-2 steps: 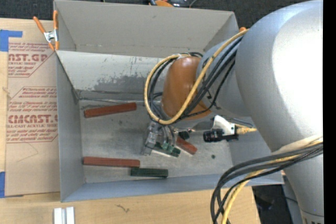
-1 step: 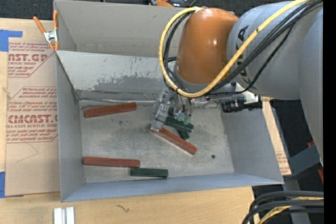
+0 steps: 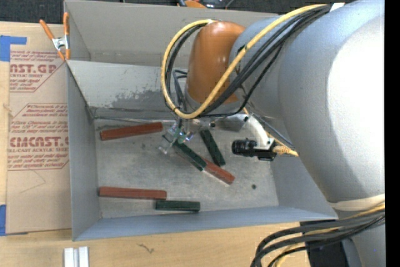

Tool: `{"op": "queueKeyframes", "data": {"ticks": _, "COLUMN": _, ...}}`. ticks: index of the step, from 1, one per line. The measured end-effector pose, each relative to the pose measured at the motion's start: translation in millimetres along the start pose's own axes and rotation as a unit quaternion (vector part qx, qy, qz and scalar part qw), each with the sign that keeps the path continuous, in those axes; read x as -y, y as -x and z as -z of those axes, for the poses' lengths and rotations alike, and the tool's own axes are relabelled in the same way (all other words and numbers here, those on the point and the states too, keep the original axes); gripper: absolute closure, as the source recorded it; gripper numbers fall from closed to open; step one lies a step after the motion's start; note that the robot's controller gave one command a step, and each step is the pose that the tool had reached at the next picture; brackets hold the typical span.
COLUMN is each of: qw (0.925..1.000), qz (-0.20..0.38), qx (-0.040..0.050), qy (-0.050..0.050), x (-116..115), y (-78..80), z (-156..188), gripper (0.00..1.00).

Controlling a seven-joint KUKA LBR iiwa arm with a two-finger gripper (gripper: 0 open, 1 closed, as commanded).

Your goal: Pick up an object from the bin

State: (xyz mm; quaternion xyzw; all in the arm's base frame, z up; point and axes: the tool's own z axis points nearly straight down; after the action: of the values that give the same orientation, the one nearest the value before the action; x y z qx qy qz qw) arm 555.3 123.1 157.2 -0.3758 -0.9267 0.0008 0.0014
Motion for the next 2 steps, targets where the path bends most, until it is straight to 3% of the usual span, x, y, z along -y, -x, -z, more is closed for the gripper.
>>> {"op": "queueKeyframes", "data": {"ticks": 1, "qw": 0.9999, "qz": -0.017, "qx": -0.0003, "qy": 0.0, "x": -16, "y": -44.6, "z": -12, "gripper": 1.0}}
{"op": "queueKeyframes", "data": {"ticks": 2, "qw": 0.9992, "qz": -0.04, "qx": 0.0009, "qy": 0.003, "x": -47, "y": -54.8, "z": 17, "gripper": 1.0}}
